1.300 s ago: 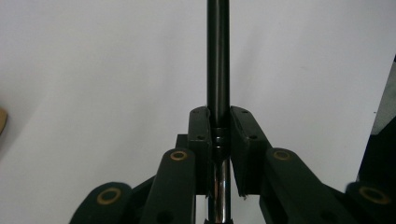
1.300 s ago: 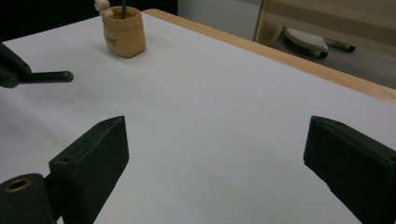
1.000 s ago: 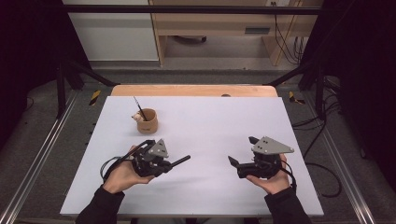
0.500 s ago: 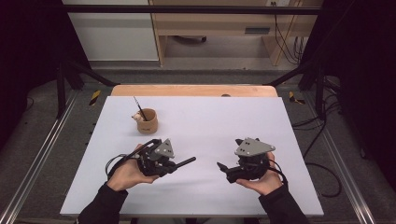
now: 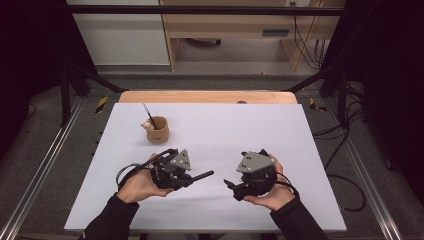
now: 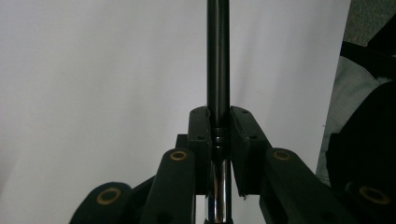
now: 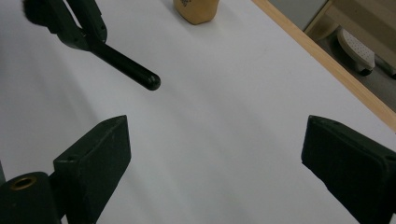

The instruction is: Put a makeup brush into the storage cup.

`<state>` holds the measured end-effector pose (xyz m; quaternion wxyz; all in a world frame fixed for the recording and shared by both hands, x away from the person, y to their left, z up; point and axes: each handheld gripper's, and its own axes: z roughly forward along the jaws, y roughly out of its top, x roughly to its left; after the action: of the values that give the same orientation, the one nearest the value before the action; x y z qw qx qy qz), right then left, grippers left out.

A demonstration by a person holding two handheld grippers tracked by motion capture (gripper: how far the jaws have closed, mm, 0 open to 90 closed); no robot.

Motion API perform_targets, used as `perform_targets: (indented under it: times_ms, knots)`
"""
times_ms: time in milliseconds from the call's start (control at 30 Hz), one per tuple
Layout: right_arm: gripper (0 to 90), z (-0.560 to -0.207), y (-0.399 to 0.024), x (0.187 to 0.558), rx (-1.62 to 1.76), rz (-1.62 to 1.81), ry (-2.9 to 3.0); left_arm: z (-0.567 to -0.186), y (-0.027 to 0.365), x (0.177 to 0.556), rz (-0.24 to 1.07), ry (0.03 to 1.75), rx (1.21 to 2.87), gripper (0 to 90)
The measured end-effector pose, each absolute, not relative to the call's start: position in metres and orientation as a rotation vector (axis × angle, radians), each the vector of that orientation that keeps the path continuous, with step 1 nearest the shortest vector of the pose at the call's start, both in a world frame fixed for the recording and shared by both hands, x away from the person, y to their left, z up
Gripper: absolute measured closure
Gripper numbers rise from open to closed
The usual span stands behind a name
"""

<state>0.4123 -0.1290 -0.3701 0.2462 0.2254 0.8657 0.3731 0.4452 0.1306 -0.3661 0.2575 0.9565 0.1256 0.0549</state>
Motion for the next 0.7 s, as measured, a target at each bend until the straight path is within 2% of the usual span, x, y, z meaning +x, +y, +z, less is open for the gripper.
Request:
perform_targets:
  times_ms: [700]
  knots:
    - [11.7, -0.363, -0.102, 0.406, 0.418, 0.865, 2.454, -0.358, 0.12, 0.449, 0.097, 0.273, 2.616, 78.8]
